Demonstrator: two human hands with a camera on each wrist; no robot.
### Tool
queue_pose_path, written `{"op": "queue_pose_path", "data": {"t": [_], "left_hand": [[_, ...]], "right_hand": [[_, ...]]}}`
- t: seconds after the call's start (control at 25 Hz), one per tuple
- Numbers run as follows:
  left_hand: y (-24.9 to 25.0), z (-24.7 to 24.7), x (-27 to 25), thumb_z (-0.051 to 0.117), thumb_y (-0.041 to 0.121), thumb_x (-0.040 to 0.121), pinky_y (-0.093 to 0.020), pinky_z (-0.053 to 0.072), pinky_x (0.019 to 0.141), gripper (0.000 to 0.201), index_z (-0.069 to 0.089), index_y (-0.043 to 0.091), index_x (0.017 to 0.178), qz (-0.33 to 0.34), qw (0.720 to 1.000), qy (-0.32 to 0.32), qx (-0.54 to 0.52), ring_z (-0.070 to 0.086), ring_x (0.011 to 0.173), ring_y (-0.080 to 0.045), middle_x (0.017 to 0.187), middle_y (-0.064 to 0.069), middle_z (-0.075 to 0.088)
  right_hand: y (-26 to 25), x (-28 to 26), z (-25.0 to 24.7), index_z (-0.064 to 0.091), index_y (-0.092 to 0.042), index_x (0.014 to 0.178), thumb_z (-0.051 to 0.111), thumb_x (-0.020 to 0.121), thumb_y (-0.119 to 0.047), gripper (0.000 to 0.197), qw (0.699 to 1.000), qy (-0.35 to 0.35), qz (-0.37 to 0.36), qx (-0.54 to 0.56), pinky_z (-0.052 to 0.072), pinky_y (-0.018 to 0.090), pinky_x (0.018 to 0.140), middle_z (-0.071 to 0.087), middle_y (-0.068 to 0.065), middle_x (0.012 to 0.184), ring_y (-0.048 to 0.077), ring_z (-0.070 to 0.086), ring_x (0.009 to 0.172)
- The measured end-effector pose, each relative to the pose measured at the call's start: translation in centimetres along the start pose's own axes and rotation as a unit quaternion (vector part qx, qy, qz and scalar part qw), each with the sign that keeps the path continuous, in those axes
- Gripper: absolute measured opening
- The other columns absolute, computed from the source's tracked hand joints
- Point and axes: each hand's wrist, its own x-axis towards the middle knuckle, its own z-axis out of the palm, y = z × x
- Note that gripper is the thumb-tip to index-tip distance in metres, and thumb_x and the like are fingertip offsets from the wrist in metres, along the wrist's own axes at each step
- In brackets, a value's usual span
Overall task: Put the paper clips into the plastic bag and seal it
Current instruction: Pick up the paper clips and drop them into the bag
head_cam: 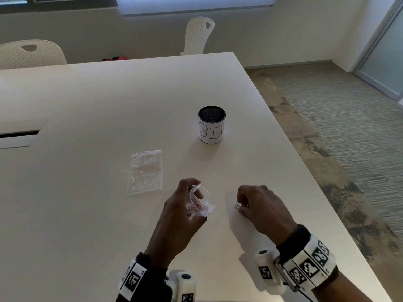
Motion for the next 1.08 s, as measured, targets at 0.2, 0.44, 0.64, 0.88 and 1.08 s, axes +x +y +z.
{"op": "queue_pose_path", "data": {"t": [0.2, 0.44, 0.64, 0.88, 1.08], "left_hand": [[0.0, -0.1, -0.1, 0.08, 0.008, 0.082, -0.012, 0.054, 0.069, 0.056, 0.049, 0.031, 0.124, 0.006, 1.0, 0.002, 0.006, 0.067, 0.092, -0.009, 0.101, 0.011, 0.065], [-0.1, -0.1, -0.1, 0.08, 0.009, 0.083, -0.009, 0.052, 0.069, 0.056, 0.049, 0.031, 0.124, 0.006, 1.0, 0.007, 0.002, 0.066, 0.092, -0.007, 0.102, 0.013, 0.065], [-0.5, -0.1, -0.2, 0.081, 0.01, 0.083, -0.011, 0.054, 0.069, 0.058, 0.049, 0.033, 0.126, 0.006, 1.0, 0.016, -0.001, 0.067, 0.095, -0.007, 0.104, 0.014, 0.065], [-0.6, -0.1, 0.0, 0.083, 0.011, 0.081, -0.011, 0.056, 0.071, 0.062, 0.047, 0.031, 0.127, 0.01, 0.999, 0.041, -0.001, 0.066, 0.099, -0.003, 0.107, 0.014, 0.065], [-0.3, -0.2, -0.1, 0.08, 0.006, 0.08, -0.01, 0.052, 0.069, 0.061, 0.048, 0.033, 0.124, 0.003, 0.999, 0.046, -0.011, 0.068, 0.094, -0.001, 0.105, 0.013, 0.068]], "right_hand": [[0.3, 0.9, 0.4, 0.064, -0.025, 0.1, 0.072, 0.09, -0.029, 0.013, 0.999, -0.042, 0.028, 0.016, 0.055, 0.034, 0.079, 0.071, 0.001, 0.1, 0.022, 0.065, 0.094], [-0.5, 1.1, 0.7, 0.069, -0.021, 0.098, 0.066, 0.089, -0.021, 0.01, 0.996, -0.086, 0.023, 0.013, 0.052, 0.033, 0.081, 0.069, 0.003, 0.102, 0.024, 0.065, 0.097], [-1.2, 0.3, -0.3, 0.061, -0.024, 0.087, 0.064, 0.092, -0.011, 0.014, 0.989, 0.019, -0.044, 0.142, 0.054, 0.032, 0.07, 0.065, -0.006, 0.082, 0.017, 0.061, 0.075], [-5.2, -1.3, -2.1, 0.07, -0.019, 0.1, 0.076, 0.092, -0.014, 0.01, 0.919, 0.122, -0.114, 0.356, 0.062, 0.024, 0.072, 0.078, -0.007, 0.081, 0.01, 0.076, 0.075], [-7.4, -1.0, -1.5, 0.075, -0.018, 0.1, 0.077, 0.091, -0.013, 0.01, 0.914, 0.126, -0.176, 0.344, 0.059, 0.017, 0.079, 0.079, -0.01, 0.091, 0.002, 0.075, 0.085]]}}
